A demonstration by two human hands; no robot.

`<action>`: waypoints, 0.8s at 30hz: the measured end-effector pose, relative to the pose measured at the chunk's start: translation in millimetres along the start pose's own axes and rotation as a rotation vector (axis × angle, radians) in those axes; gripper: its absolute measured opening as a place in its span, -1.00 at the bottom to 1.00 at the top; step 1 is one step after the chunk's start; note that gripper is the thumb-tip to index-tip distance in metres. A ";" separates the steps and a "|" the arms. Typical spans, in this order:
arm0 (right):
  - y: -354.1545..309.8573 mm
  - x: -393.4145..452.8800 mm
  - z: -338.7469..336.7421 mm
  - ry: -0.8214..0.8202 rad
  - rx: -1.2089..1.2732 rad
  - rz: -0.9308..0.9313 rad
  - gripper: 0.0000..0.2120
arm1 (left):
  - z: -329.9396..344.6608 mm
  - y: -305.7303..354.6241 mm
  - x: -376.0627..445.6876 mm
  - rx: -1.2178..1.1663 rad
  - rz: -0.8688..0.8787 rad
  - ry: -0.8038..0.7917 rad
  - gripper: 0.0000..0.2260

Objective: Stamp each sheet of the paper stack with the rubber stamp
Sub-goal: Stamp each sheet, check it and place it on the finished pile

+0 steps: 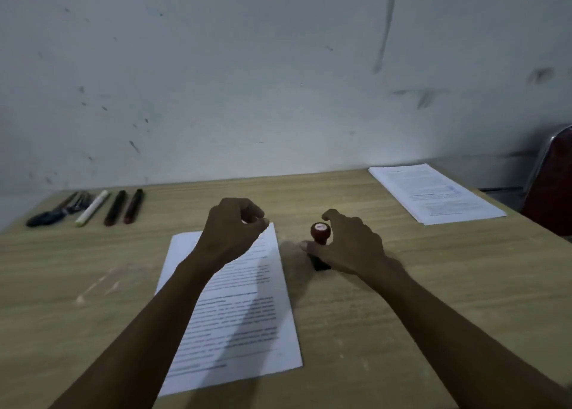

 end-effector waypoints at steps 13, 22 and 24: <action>-31.3 -16.5 7.9 0.165 0.092 -0.071 -0.70 | -7.3 -67.5 -37.4 0.169 0.014 -0.081 -0.78; -76.7 -40.0 41.4 0.110 0.022 -0.237 -0.83 | 6.8 -92.1 -60.0 0.302 0.101 -0.221 -0.69; -79.9 -41.9 49.1 0.090 -0.001 -0.265 -0.87 | 8.7 -94.9 -63.5 0.304 0.115 -0.202 -0.69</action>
Point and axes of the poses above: each hand's wrist, its own x-axis towards the middle knuckle, its own z-axis out of the palm, y = z × x, the point moved 1 cm from there along x, towards the middle knuckle, and after that the axes turned 7 degrees about -y, right-handed, at the moved point
